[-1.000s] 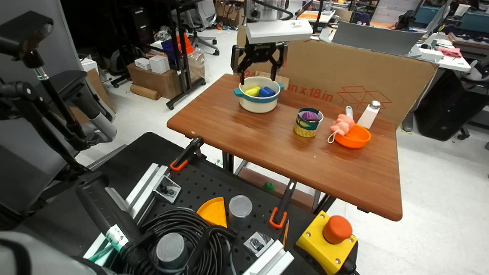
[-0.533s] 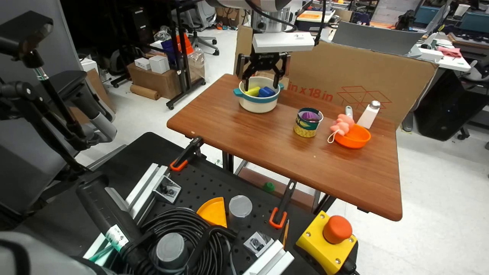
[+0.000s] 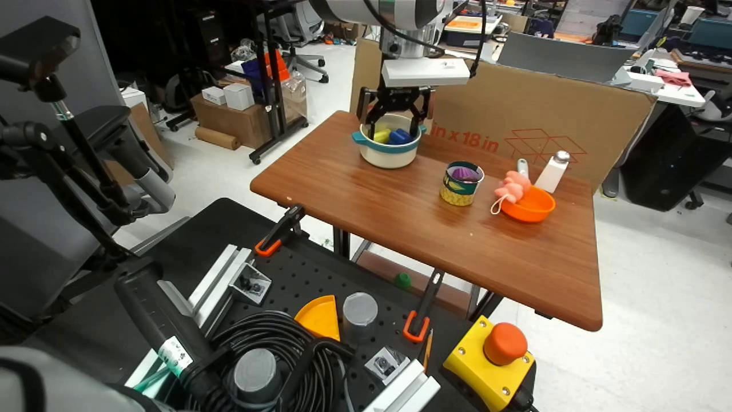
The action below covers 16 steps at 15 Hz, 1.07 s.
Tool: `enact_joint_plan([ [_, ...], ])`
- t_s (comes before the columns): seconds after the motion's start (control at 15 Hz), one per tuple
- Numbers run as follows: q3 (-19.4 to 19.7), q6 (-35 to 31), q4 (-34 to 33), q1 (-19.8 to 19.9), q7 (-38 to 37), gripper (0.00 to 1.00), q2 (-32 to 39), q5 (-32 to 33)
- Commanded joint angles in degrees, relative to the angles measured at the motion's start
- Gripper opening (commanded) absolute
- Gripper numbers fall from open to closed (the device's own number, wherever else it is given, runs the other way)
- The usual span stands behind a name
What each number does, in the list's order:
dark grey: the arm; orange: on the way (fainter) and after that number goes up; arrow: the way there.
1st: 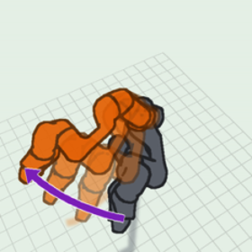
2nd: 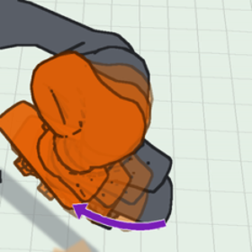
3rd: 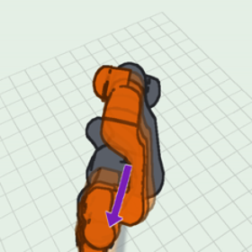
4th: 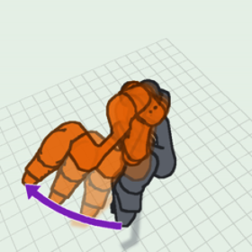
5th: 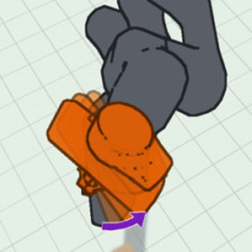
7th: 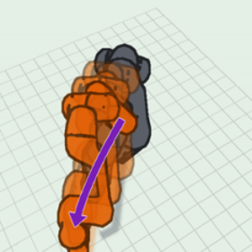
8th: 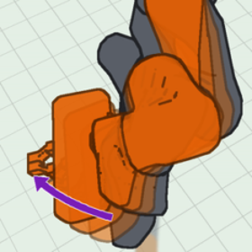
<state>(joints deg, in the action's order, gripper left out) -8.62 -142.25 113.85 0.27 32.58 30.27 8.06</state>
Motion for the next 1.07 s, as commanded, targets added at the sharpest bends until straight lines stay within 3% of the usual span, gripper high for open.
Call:
enact_joint_plan([
  [0.0,-0.36,2.71,-2.84,0.41,0.97,0.85,1.63,-0.08],
  [0.33,-0.51,2.87,-3.45,0.55,1.48,0.42,1.67,-0.13],
  [0.67,-0.85,2.87,-3.66,0.77,2.55,0.06,1.45,-0.51],
  [0.8,-1.15,2.77,-3.33,0.92,3.22,0.00,1.05,-0.78],
  [1.0,-1.48,2.26,-2.27,0.80,3.75,0.01,-0.35,-0.74],
])
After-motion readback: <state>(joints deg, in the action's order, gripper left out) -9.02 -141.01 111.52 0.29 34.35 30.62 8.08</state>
